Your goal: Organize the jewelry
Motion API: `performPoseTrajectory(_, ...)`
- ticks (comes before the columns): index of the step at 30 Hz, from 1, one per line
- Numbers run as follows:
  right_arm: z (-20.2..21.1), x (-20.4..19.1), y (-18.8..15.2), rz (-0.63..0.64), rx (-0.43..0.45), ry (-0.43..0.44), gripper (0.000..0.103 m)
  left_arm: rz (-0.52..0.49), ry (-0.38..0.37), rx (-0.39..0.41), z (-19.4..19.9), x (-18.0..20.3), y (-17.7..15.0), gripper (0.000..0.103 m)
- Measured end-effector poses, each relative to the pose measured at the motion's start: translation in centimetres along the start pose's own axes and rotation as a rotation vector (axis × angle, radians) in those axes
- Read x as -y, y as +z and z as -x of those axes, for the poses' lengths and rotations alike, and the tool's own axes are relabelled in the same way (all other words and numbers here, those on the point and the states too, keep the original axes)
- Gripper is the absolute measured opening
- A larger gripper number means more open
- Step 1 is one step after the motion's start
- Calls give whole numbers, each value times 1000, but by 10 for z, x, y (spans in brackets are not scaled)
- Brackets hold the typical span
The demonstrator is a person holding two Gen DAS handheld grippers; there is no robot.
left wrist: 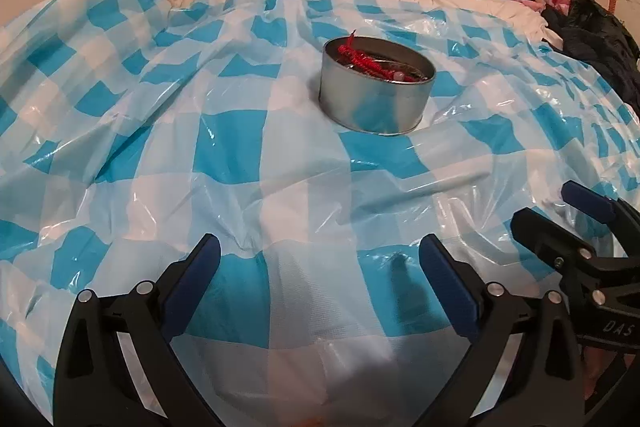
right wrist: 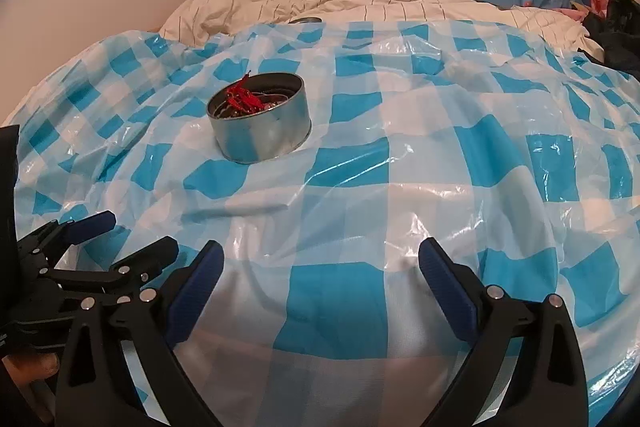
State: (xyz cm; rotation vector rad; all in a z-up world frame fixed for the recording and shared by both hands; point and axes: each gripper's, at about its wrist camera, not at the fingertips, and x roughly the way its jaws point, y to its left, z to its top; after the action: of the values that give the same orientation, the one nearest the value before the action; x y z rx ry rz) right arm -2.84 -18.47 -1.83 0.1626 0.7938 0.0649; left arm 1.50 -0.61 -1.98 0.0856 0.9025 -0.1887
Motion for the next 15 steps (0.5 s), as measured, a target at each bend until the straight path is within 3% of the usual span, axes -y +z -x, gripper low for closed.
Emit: performPoseTrajectory(15, -9, -2, -3, 11, -38, -15, 96, 24, 32, -23, -10, -4, -1, 95)
